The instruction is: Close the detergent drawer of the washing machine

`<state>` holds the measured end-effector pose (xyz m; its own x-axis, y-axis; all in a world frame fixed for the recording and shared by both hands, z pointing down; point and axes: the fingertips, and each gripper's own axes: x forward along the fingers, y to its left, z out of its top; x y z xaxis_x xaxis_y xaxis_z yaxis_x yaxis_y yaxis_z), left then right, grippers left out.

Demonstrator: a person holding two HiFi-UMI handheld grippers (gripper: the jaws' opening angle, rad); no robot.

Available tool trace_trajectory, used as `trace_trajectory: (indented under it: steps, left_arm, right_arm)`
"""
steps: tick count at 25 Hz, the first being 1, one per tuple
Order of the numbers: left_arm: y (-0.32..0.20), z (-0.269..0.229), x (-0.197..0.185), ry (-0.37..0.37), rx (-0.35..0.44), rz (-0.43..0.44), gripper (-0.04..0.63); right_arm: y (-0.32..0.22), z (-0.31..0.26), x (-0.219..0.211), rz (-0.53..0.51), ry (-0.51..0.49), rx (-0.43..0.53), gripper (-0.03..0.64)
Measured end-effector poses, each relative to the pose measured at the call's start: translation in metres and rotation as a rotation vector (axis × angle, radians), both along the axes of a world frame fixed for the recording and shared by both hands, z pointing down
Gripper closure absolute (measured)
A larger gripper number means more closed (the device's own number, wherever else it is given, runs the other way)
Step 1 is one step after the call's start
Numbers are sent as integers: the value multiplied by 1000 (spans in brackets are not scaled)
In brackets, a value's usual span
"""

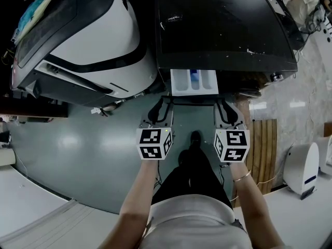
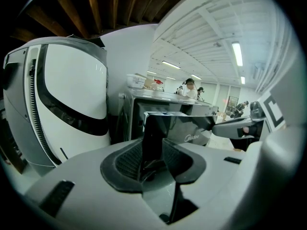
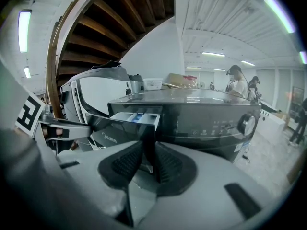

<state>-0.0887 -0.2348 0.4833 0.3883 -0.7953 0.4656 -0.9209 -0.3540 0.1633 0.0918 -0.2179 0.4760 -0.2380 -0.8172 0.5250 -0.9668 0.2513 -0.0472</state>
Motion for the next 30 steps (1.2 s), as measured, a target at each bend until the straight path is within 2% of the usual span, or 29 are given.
trace_trajectory:
  steps: [30]
  left_arm:
    - [-49, -1, -1, 3, 2, -42, 476]
  right_arm:
    - [-49, -2, 0, 0, -10, 14, 531]
